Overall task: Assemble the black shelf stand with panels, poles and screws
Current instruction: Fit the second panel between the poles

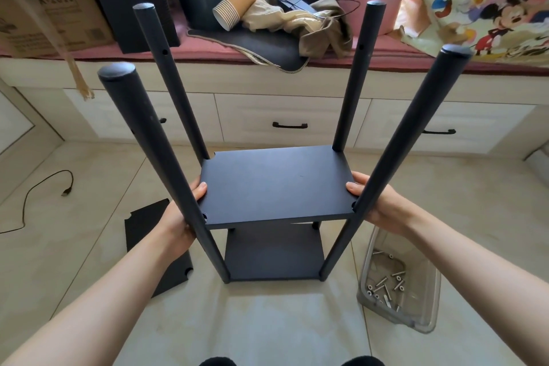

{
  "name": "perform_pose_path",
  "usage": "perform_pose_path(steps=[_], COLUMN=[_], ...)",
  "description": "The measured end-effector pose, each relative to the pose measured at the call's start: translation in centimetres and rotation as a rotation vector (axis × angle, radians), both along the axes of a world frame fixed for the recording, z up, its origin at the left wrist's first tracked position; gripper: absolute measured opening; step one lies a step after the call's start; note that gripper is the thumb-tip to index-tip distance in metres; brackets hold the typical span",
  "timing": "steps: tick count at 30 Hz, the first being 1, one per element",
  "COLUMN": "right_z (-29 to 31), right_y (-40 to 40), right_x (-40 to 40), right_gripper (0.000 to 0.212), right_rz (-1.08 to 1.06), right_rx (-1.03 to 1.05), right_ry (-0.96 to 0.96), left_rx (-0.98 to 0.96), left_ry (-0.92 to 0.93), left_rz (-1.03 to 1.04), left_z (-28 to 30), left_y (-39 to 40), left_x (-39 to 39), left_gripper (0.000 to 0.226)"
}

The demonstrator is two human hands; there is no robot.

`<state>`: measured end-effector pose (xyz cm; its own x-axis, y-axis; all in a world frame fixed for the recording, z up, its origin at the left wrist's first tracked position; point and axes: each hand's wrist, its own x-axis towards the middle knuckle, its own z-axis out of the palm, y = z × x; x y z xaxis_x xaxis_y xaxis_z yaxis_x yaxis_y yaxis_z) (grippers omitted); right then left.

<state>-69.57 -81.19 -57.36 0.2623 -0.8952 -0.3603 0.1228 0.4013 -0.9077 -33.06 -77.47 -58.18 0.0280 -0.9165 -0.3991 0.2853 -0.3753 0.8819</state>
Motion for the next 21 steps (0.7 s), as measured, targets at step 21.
perform_pose_path(steps=[21], right_z=[-4.0], right_y=[0.6], right_x=[1.3], right_gripper=[0.041], right_rz=[-0.125], right_rx=[0.115], right_ry=[0.104], left_rx=[0.012], left_ry=[-0.042], left_rz=[-0.107], left_z=[0.6], left_y=[-0.7], left_x=[0.6], left_gripper=[0.045])
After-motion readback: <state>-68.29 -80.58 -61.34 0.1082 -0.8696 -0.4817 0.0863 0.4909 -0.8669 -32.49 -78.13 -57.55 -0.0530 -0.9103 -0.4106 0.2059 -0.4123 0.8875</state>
